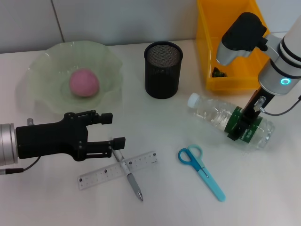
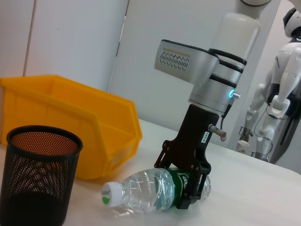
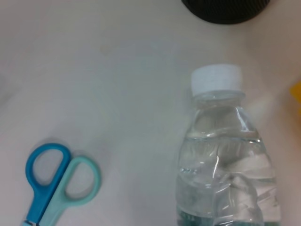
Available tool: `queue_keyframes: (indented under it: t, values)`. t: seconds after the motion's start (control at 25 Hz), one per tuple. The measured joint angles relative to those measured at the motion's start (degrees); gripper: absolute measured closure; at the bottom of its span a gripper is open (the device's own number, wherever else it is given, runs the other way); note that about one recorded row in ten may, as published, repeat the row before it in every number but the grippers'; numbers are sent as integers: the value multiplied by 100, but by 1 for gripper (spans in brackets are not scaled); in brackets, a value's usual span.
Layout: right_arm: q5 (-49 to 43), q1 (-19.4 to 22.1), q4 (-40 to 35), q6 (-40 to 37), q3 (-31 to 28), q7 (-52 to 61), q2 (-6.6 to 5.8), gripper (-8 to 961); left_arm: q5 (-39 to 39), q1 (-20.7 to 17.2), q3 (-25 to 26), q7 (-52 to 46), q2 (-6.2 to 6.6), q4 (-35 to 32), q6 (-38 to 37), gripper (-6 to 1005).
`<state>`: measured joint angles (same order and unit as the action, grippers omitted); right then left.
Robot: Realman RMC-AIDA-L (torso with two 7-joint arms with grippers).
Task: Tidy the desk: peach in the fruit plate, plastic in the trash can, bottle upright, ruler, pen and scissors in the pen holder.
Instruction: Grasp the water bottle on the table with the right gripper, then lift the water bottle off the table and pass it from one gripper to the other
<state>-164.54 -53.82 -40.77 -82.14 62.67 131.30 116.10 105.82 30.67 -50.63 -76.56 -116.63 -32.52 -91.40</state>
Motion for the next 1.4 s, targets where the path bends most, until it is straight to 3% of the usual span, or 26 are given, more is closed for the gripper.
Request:
queue_keyframes:
  t: [0.64,1.16,1.4]
  values:
    - [-9,57,-54,37,72,0,30,183,0,0,26,9,-17,0,0,171]
    - [141,256,-1014,-313,13,-27,133,179,-26,0,36,18,-2,0,0,171]
    - [1027,562,-1705,-715,-8,-310,111,177,-49,13,44,7,0,0,-13,171]
